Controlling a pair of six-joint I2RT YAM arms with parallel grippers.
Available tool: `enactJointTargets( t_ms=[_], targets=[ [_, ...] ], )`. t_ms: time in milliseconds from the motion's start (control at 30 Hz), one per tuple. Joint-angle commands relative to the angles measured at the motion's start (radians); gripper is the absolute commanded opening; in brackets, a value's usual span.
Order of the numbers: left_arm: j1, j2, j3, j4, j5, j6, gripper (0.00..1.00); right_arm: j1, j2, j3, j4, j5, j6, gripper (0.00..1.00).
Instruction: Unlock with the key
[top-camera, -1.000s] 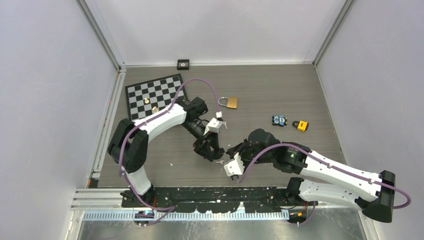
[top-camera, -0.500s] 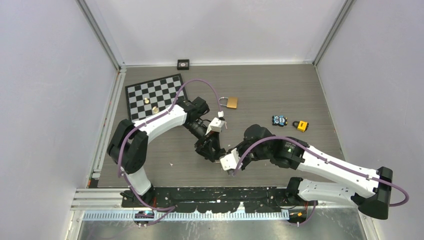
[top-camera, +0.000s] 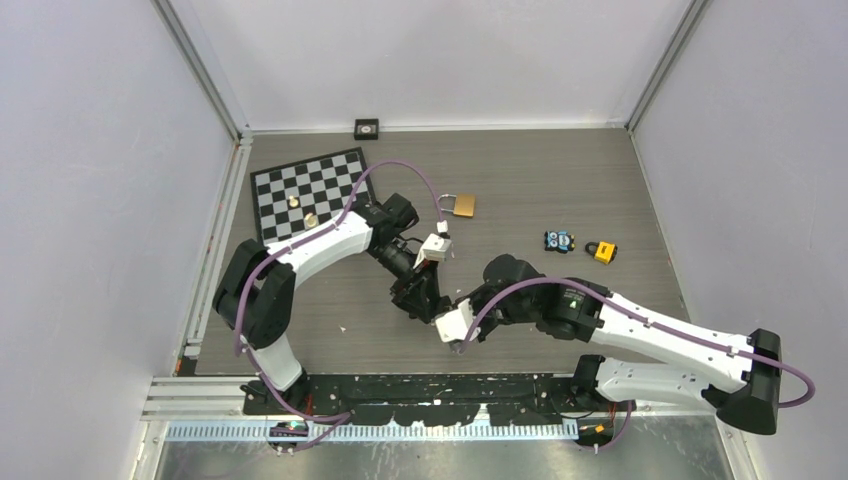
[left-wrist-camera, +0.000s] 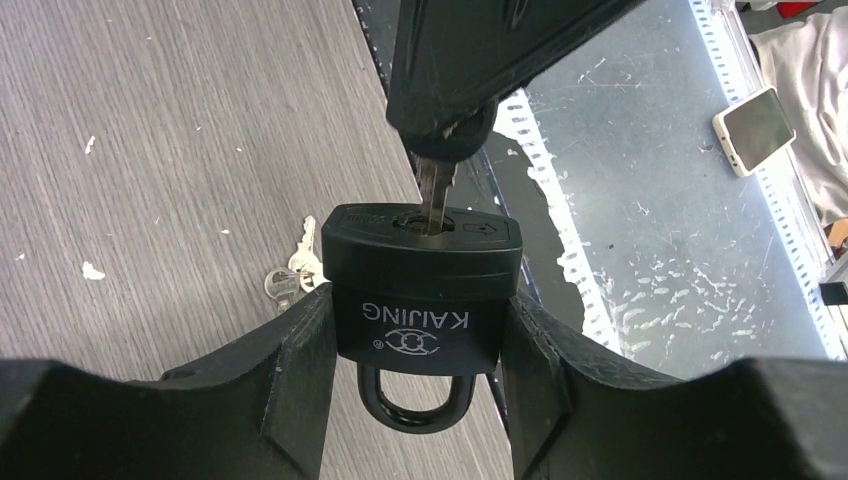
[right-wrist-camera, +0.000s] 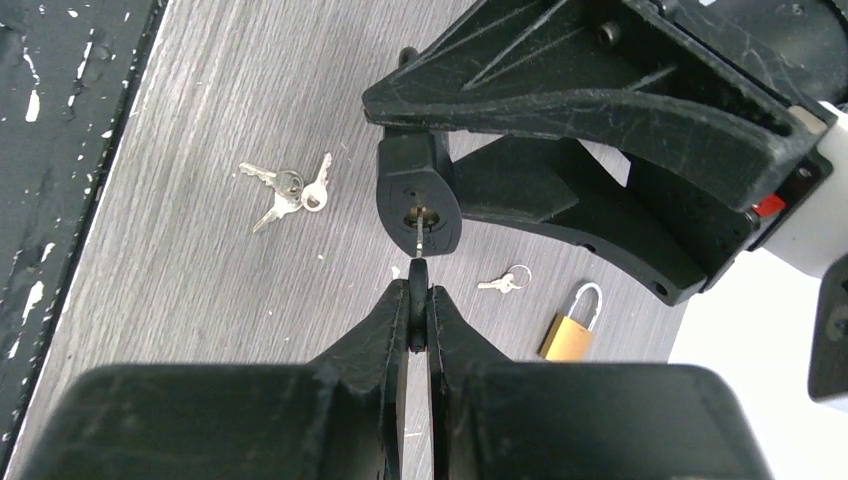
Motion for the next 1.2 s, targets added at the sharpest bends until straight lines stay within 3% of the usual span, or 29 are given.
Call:
enactJointTargets(
  t_ms=[0,367,700,1167],
  targets=[
    [-0.001,-0.035,0.026,0.038,0.129,-0.025,0.00,0.028,-0.005,-0.043,0.104,0.054,-0.018,0.00],
    [0.006,-0.026,0.037,0.046,0.136,-0.045,0.00,0.040,0.002,-0.088,0.167,0.066,-0.010,0.01],
    [0.006,-0.046,0.014,0.170,0.115,-0.195,0.00,0.089,0.087,-0.113,0.315,0.140,0.077,0.01],
    [0.014,-0.034,0.022,0.090,0.158,-0.114,0.00,0.091,-0.007,-0.191,0.427,0.250,0.020,0.01]
  ],
)
